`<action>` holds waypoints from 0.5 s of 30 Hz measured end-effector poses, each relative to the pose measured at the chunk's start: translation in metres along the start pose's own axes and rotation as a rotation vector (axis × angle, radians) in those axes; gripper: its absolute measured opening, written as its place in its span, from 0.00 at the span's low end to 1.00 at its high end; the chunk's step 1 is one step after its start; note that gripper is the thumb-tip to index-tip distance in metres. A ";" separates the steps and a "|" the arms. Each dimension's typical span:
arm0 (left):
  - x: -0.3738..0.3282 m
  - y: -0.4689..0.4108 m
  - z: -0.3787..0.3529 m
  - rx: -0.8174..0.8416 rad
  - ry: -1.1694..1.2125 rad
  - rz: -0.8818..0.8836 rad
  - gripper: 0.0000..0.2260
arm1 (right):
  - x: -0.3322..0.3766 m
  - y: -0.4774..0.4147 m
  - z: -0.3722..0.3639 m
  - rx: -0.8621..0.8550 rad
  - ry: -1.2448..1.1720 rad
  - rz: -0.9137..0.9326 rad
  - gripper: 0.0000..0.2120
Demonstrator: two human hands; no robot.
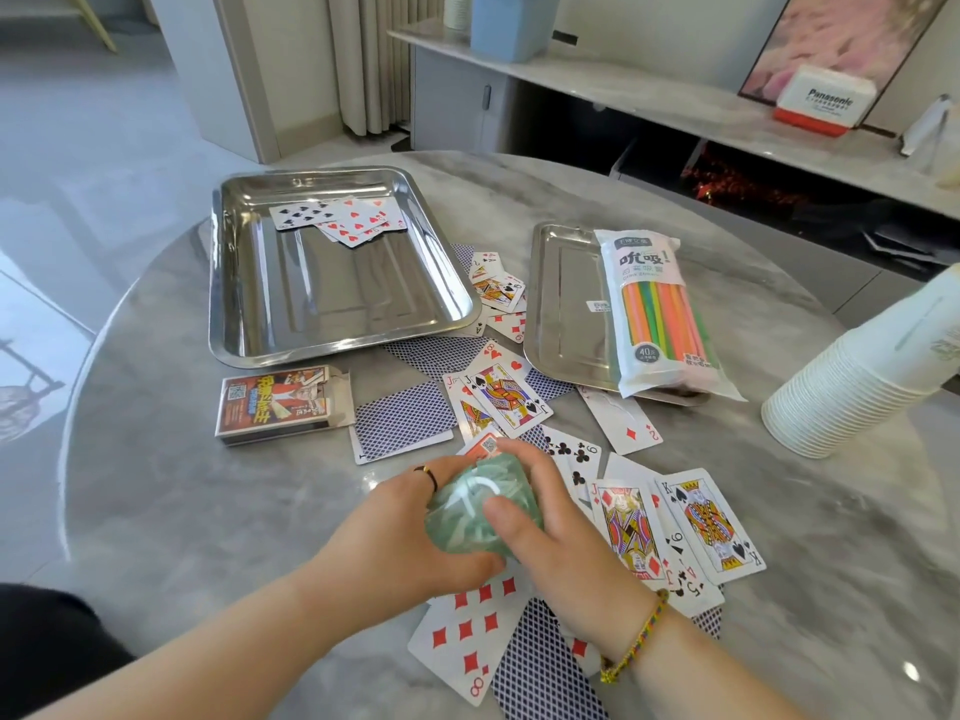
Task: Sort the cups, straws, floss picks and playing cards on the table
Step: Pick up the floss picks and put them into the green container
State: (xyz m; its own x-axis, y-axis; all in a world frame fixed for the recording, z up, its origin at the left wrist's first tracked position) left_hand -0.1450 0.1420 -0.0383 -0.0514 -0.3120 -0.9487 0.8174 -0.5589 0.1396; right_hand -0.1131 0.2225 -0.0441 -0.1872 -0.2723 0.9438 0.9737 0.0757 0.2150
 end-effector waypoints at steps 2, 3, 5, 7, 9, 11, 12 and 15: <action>-0.001 0.001 0.001 -0.016 -0.179 -0.028 0.23 | -0.006 0.000 -0.002 0.000 0.006 -0.040 0.10; -0.001 0.002 0.001 -0.013 -0.232 -0.040 0.23 | -0.006 0.000 -0.003 -0.006 0.006 -0.045 0.09; -0.004 0.000 0.001 -0.003 -0.225 -0.059 0.24 | -0.005 0.000 0.000 -0.038 -0.006 -0.034 0.12; -0.007 -0.002 0.001 0.011 -0.129 -0.071 0.24 | -0.001 0.000 0.004 -0.060 -0.029 -0.018 0.17; -0.009 -0.003 0.002 0.012 -0.050 -0.080 0.25 | 0.005 0.001 0.006 -0.067 -0.039 0.013 0.23; -0.010 -0.003 0.004 0.005 -0.004 -0.087 0.27 | 0.009 0.003 0.010 -0.083 -0.076 0.046 0.35; -0.012 -0.003 0.005 0.000 0.014 -0.093 0.28 | 0.009 0.003 0.012 -0.088 -0.106 0.054 0.38; -0.016 -0.002 0.008 -0.009 0.079 -0.099 0.28 | 0.014 0.006 0.017 -0.099 -0.183 0.073 0.41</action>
State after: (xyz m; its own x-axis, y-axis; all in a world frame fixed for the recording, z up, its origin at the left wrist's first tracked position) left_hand -0.1504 0.1418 -0.0214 -0.0865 -0.1941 -0.9772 0.8155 -0.5772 0.0424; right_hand -0.1124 0.2360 -0.0257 -0.1279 -0.0900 0.9877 0.9918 -0.0078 0.1277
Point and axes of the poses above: each hand's wrist, its own y-axis away from the middle knuckle, its own z-axis out of the back of the hand, x = y × z, the point moved 10 cm from there along -y, towards the middle knuckle, and after that the axes turned 7 degrees about y, right-handed, at the moved point
